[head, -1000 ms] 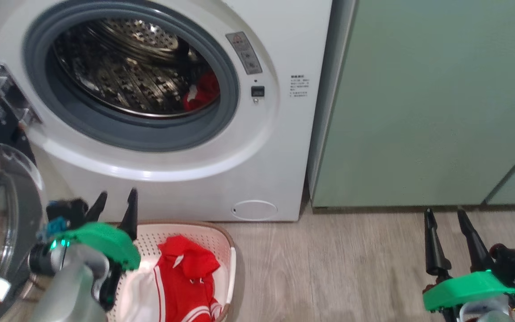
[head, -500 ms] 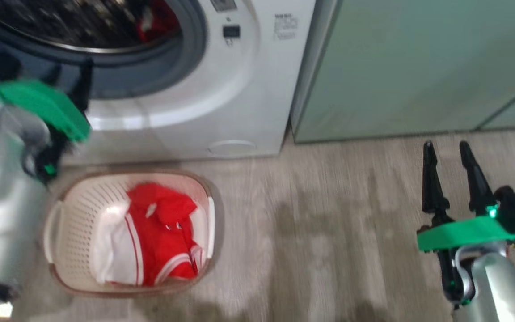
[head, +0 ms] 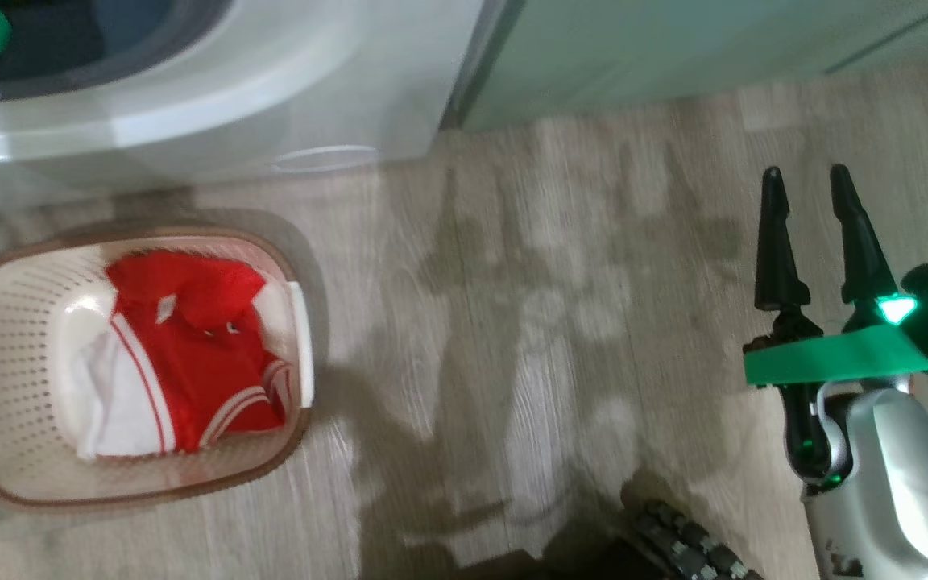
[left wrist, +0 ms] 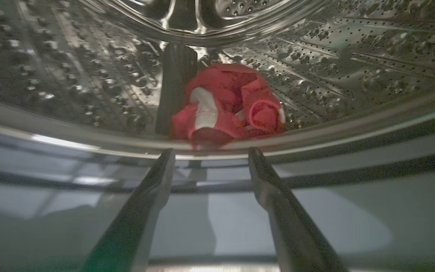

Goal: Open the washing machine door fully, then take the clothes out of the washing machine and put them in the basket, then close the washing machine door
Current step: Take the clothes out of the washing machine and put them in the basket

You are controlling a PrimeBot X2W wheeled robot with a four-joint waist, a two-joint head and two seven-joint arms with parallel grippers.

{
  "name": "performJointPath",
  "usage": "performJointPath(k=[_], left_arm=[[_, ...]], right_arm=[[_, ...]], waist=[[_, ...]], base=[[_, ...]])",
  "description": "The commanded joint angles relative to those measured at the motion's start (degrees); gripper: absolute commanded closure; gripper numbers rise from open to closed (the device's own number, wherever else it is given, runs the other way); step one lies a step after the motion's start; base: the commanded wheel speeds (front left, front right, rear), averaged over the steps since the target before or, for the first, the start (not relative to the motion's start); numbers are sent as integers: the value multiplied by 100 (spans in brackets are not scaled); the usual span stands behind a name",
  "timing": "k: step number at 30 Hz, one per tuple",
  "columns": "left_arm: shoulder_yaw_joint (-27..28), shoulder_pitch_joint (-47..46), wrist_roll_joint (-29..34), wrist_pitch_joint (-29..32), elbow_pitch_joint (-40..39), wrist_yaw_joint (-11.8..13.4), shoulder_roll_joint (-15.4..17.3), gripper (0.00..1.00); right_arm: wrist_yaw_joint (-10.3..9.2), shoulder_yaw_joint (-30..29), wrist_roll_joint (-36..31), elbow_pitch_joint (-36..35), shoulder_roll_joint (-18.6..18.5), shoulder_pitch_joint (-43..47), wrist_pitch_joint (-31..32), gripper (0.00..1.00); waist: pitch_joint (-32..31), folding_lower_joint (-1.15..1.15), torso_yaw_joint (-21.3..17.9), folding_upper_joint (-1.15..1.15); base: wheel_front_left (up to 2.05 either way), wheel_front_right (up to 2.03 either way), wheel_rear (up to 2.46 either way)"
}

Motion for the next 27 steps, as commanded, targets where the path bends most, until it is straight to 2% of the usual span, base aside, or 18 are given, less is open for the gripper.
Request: performJointPath(k=[1, 10, 17, 27], left_arm=[[72, -429, -60, 83, -72, -36, 377, 0], [-370, -1357, -97, 638, 453, -36, 657, 0], [-608, -1906, -82, 1039, 856, -36, 671, 0], [-1045, -2305, 126, 1286, 1150, -36, 563, 0]], right_arm=[[37, 162, 50, -226, 19, -52, -35, 0], [37, 330, 124, -329, 20, -137, -35, 0], [37, 387, 135, -367, 20, -51, -35, 0], [37, 427, 201, -454, 20, -63, -35, 0]], waist=[[376, 0, -257, 0], [837, 0, -499, 0], [1028, 0, -578, 0], [1303, 0, -637, 0]], base=[[0, 0, 0], [0, 0, 0], [0, 0, 0], [0, 0, 0]])
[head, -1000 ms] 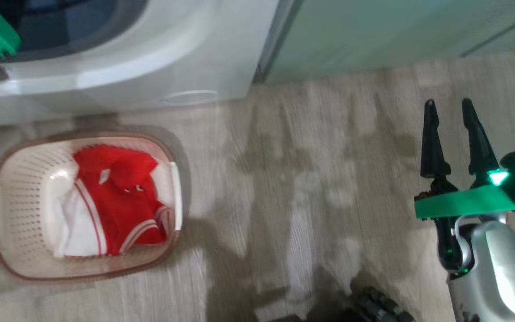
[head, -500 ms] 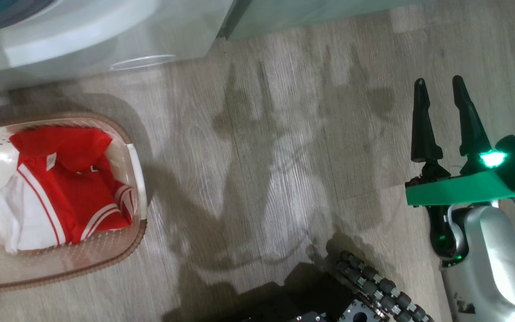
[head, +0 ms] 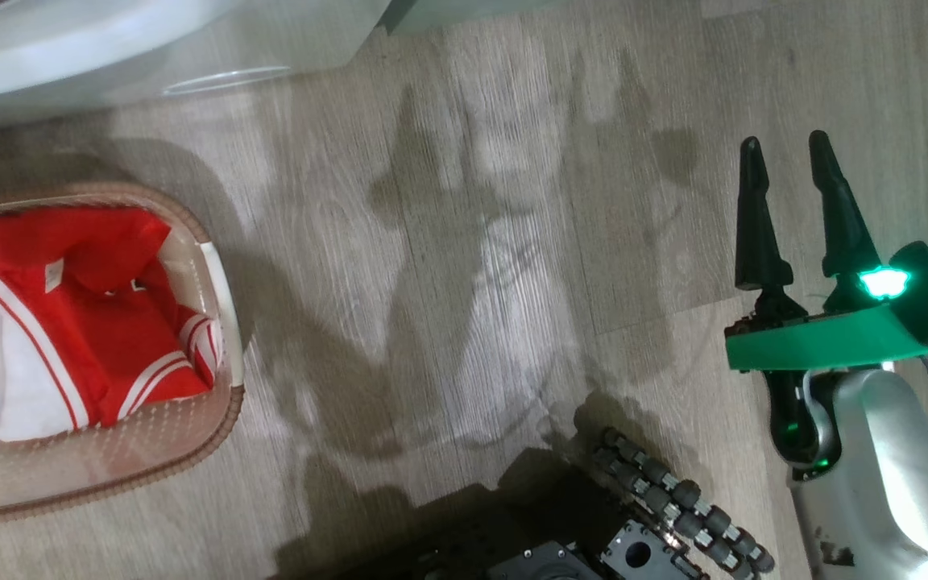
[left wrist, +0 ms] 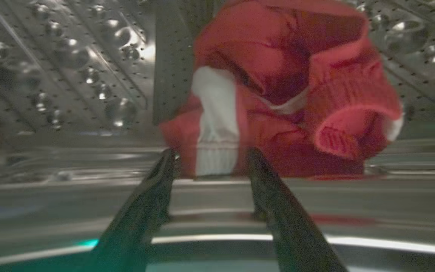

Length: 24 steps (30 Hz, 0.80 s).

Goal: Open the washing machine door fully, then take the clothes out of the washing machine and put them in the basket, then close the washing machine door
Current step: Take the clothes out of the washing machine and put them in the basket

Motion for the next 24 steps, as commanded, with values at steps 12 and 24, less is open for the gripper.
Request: performJointPath(k=[12, 24], left_arm=[[-158, -282, 96, -796, 181, -35, 156, 100], [-116, 201, 101, -2546, 568, -34, 12, 100]], right_arm=[[37, 80, 52, -171, 3, 172, -35, 0], [37, -127, -44, -47, 3, 204, -35, 0]], waist=[[110, 0, -14, 0], [-458, 0, 295, 0]], base=[[0, 0, 0], [0, 0, 0]])
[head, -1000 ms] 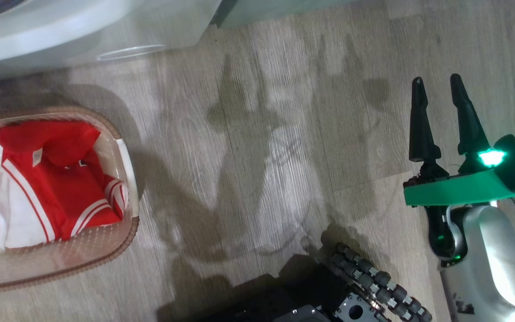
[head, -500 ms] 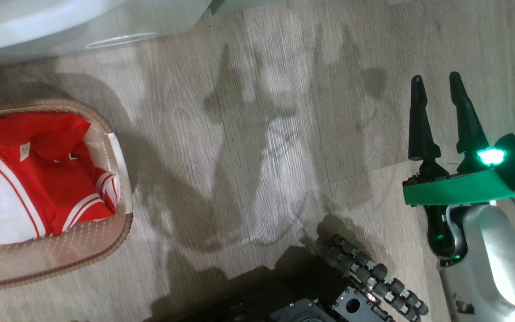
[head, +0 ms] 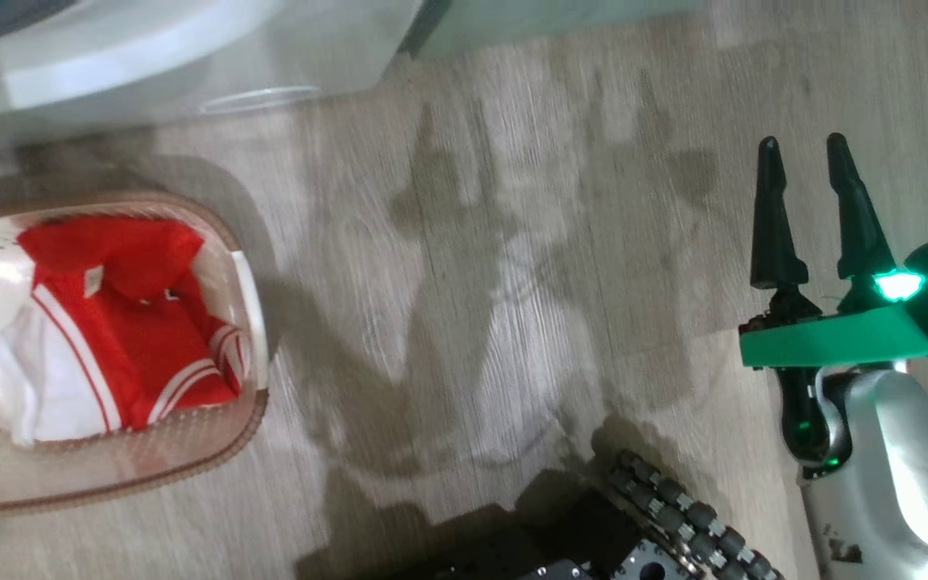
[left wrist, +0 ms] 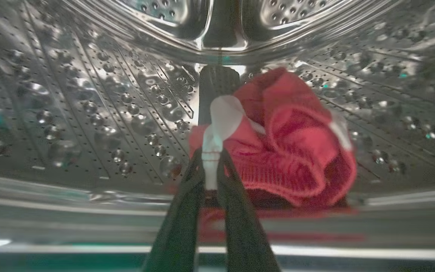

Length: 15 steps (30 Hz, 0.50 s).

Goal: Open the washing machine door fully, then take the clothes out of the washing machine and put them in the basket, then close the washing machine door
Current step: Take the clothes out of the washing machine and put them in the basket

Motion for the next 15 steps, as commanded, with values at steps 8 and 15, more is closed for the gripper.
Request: performJointPath(k=[8, 15], left_arm=[[28, 1032, -184, -1066, -89, -34, -72, 100], [-96, 1838, -254, -1625, -164, -35, -349, 100]], right_arm=[[37, -123, -149, 39, -1, 395, -35, 0], [37, -154, -245, 210, -1, 596, -35, 0]], waist=[[-973, 0, 483, 0], [-1693, 0, 767, 0]], base=[[0, 0, 0], [0, 0, 0]])
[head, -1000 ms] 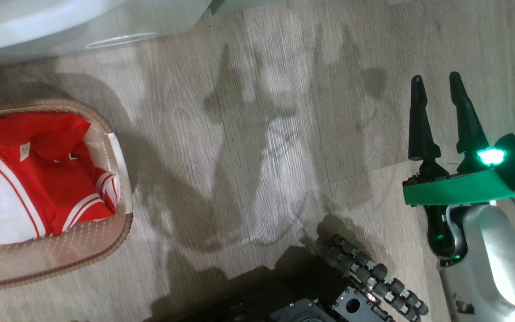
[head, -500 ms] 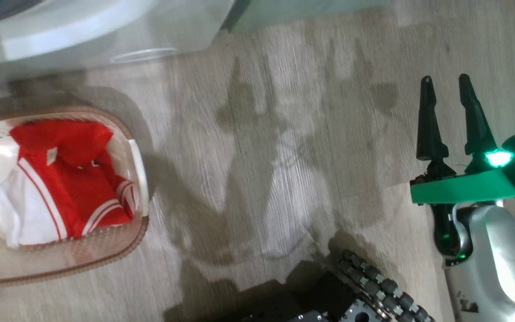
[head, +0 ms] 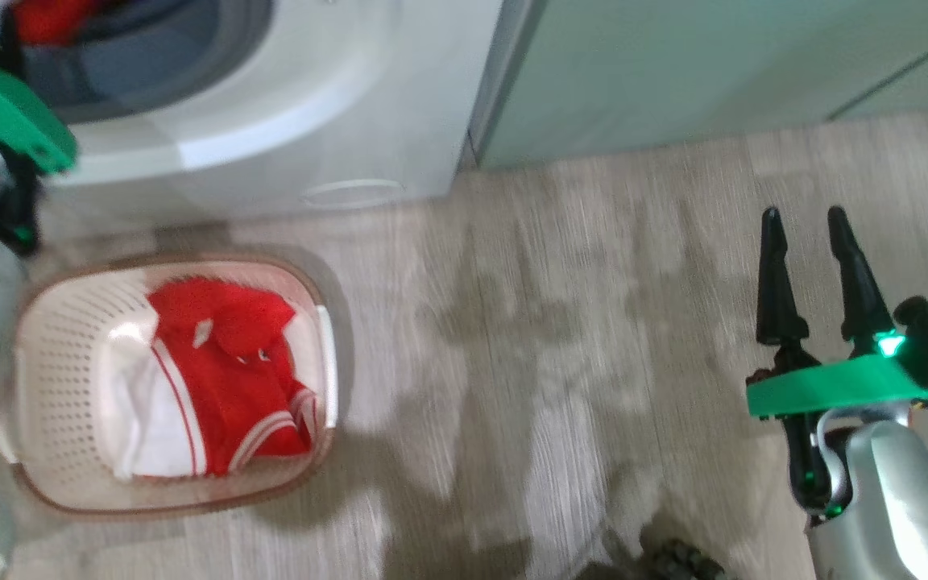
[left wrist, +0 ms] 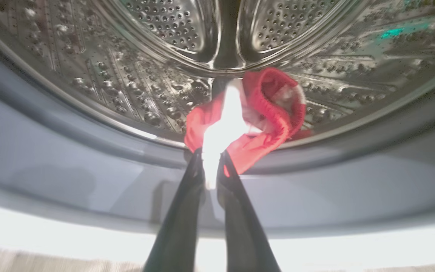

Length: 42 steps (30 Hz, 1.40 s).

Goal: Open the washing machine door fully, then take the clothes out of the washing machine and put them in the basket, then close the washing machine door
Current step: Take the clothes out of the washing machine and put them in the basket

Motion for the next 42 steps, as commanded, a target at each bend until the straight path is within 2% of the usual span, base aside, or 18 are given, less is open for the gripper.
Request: performJointPath(k=[1, 7, 14, 18, 23, 27, 33, 39, 42], left_arm=[[62, 53, -27, -89, -114, -35, 171, 100], [-37, 762, 12, -397, -253, -35, 62, 100], [-281, 1643, 316, -479, -570, -19, -69, 100], [-438, 2227, 485, -484, -692, 63, -156, 100], [-640, 2925, 705, -486, -798, 291, -138, 100], [-783, 3400, 741, -399, -829, 324, -164, 100], [-1070, 3771, 942, -147, -689, 544, -136, 100], [-1186, 3893, 898, 349, -401, 465, -183, 100], [-1230, 3957, 812, 717, -226, 295, -262, 100]], right_arm=[[37, 82, -38, -109, -2, 173, -35, 0], [37, 84, -71, -5, -2, 387, -35, 0], [37, 38, -65, 105, -2, 713, -35, 0], [37, 34, -27, 143, -2, 854, -35, 0], [37, 41, 15, 176, -13, 983, -35, 0], [37, 35, 35, 180, -23, 1039, -35, 0], [37, 60, 59, 157, -40, 1021, -35, 0], [37, 121, 60, 132, -49, 845, -35, 0], [37, 123, 47, 117, -55, 789, -35, 0]], waist=[[-506, 0, 270, 0], [-1123, 0, 400, 0], [-1679, 0, 552, 0], [-1929, 0, 615, 0], [-2173, 0, 658, 0], [-2252, 0, 700, 0], [-2207, 0, 721, 0], [-1988, 0, 624, 0], [-1902, 0, 554, 0]], base=[[0, 0, 0], [0, 0, 0], [0, 0, 0], [0, 0, 0], [0, 0, 0], [0, 0, 0], [0, 0, 0], [0, 0, 0], [0, 0, 0]])
